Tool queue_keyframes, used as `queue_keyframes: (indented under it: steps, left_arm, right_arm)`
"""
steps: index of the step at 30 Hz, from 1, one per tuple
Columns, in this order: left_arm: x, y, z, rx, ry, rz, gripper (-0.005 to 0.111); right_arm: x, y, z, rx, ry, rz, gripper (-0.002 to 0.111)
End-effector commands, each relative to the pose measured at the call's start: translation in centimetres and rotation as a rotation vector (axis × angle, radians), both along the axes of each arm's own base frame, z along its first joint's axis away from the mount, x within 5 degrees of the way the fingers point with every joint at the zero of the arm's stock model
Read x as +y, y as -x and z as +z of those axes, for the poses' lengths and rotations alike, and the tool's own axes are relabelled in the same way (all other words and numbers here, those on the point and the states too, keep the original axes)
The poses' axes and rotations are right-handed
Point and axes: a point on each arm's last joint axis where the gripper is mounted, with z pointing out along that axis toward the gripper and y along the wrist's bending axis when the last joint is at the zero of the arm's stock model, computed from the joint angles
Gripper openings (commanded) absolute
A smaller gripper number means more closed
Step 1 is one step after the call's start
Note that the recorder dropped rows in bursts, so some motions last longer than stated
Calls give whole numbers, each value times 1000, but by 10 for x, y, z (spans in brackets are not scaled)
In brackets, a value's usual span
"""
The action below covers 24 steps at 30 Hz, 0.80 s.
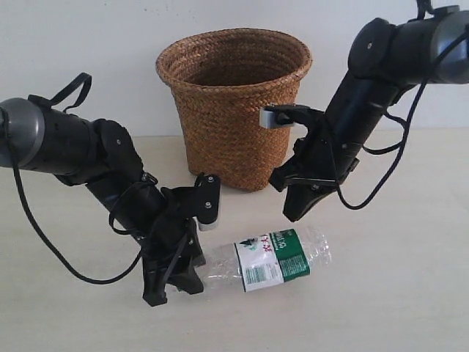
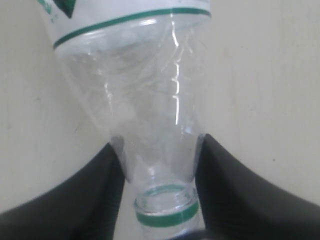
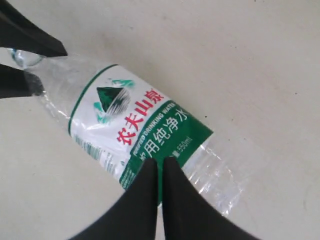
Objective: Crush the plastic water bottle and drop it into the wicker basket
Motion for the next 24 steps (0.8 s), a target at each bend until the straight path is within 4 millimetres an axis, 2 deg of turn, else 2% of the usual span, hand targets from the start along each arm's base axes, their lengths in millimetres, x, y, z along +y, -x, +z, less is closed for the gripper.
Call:
queue_keyframes:
  steps: [1,7,11,18,21,24]
  left_arm:
    - [0,6,-3,2,-21,-108,4]
    - [-2,6,-2,1,6,-122,4]
    - [-6,6,0,14,49,-77,4]
    - [-7,6,0,20,57,-58,4]
    - [-7,5,0,19,58,-50,4]
    - [-7,5,0,24,58,-42,4]
  right_arm:
    - [5,14,1,33,-72,42,0]
    - [8,20,-24,2,-72,-3,0]
    - [12,25,-35,20,-80,-14,0]
    - [20,27,-66,80,-41,14,0]
    - [20,28,-61,72,-52,33,0]
    - [19,29,-39,9,-76,42,0]
